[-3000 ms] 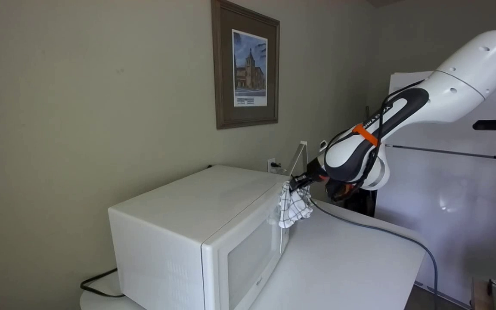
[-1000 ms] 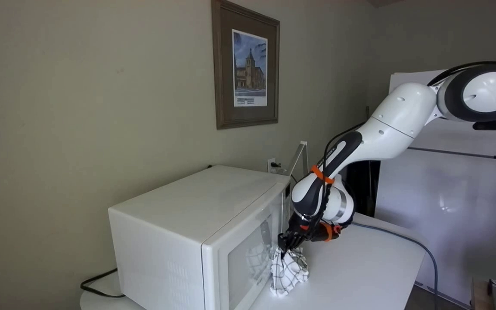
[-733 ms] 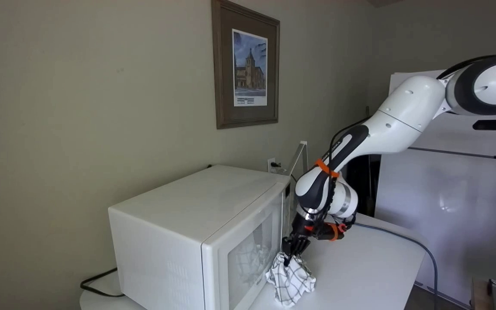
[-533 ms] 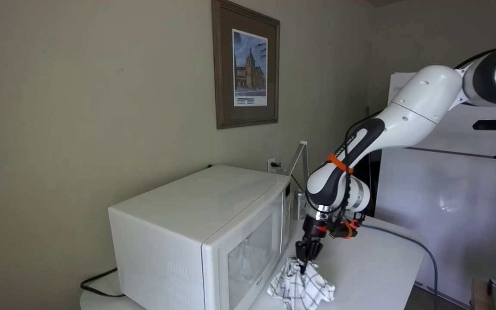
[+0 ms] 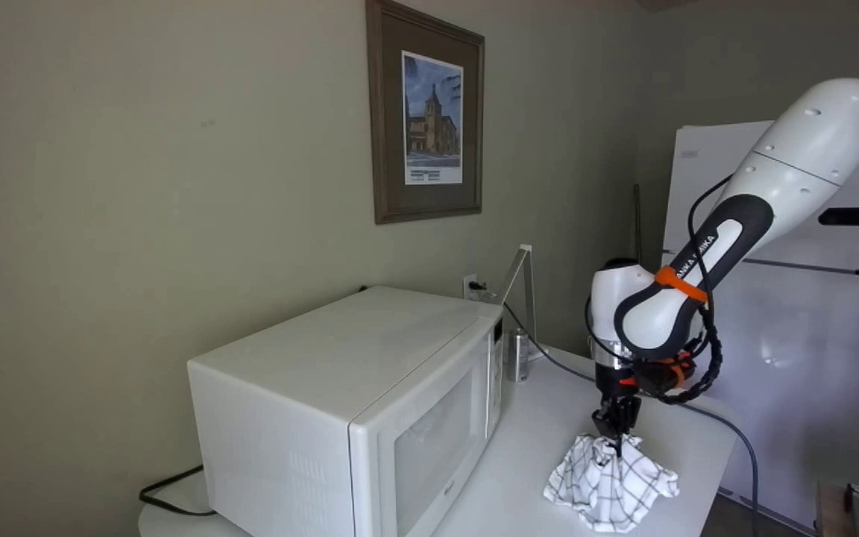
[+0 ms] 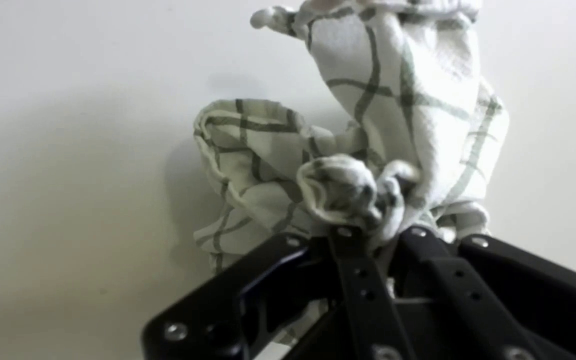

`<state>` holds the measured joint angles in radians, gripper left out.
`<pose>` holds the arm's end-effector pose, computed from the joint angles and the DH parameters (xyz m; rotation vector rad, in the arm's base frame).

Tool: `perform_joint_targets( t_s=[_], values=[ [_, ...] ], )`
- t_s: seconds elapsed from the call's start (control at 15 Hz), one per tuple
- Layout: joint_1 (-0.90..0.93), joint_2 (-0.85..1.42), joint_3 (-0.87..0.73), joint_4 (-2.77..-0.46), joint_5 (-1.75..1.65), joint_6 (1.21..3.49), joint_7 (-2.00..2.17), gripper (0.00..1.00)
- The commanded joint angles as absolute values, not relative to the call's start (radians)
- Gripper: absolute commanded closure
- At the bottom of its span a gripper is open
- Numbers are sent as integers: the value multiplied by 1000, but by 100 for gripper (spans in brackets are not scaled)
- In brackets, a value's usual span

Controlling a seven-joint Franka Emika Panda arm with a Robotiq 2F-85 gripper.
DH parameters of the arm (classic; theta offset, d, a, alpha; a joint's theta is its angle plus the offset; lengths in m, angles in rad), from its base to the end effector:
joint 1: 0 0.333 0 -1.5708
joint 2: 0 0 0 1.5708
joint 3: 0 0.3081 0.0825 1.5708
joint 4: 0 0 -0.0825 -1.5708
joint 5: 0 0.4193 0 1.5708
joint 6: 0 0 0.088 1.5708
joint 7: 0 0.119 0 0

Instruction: Wipe the microwave with the towel

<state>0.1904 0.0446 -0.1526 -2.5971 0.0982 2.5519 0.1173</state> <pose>0.4463 0.0152 0.1825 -3.0908 0.2536 0.1429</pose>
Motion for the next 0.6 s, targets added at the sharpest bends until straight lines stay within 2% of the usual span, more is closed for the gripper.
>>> perform_joint_targets(
  t_s=[0.0,0.07,0.13,0.53],
  values=[
    [98,-11,-127,-2626,-135,2536,312,97],
    [77,-14,-123,-2624,-188,2559,349,61],
    [61,-19,-118,-2622,-216,2573,374,60],
    [12,-164,-75,-2653,-114,2553,285,16]
  ],
)
